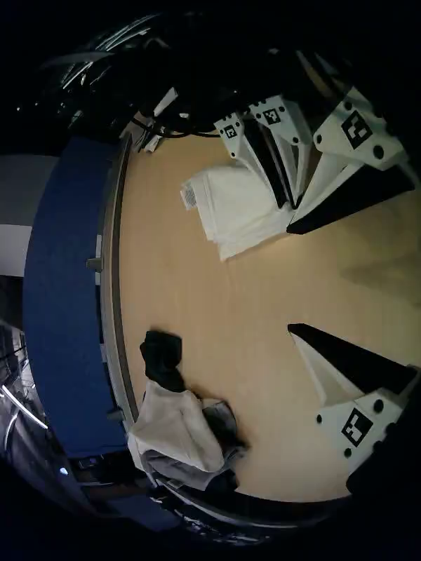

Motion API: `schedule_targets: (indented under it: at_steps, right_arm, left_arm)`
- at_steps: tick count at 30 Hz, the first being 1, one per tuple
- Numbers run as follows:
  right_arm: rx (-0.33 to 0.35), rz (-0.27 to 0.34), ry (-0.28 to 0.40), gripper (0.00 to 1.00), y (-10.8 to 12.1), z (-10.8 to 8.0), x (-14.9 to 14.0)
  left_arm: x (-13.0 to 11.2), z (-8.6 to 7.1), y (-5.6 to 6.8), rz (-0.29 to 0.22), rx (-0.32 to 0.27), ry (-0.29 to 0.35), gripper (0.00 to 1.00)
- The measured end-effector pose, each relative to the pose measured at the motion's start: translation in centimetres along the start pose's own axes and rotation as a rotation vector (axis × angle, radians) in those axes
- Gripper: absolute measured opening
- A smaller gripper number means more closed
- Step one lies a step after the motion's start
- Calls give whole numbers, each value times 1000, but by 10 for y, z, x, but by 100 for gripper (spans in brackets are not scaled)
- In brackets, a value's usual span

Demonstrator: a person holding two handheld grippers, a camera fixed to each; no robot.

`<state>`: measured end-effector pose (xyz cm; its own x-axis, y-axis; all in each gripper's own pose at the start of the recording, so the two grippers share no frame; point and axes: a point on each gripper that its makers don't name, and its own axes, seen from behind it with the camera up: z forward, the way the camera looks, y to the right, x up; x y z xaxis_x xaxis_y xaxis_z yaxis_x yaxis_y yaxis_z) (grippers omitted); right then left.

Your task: Fold towel

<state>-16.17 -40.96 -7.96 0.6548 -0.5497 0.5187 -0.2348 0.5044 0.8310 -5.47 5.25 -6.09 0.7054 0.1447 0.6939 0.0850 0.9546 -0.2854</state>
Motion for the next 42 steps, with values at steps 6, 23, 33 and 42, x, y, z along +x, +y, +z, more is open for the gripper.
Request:
schedule_targets:
  at_steps: [6,23,33,42]
  right_arm:
    - [29,8,24,50,-6,-7,4]
    - [-10,6,88,100,10,-35,14]
    - [-111,-7,110,100,47,-55,18]
    - [-186,-16,118,100,72,-66,14]
  left_arm:
    - [0,0,-2,3,4,0,94]
    - [2,-2,1,-1,9,3,94]
    - [9,-2,6,1,3,11,94]
    - [13,-1,11,6,-3,16,94]
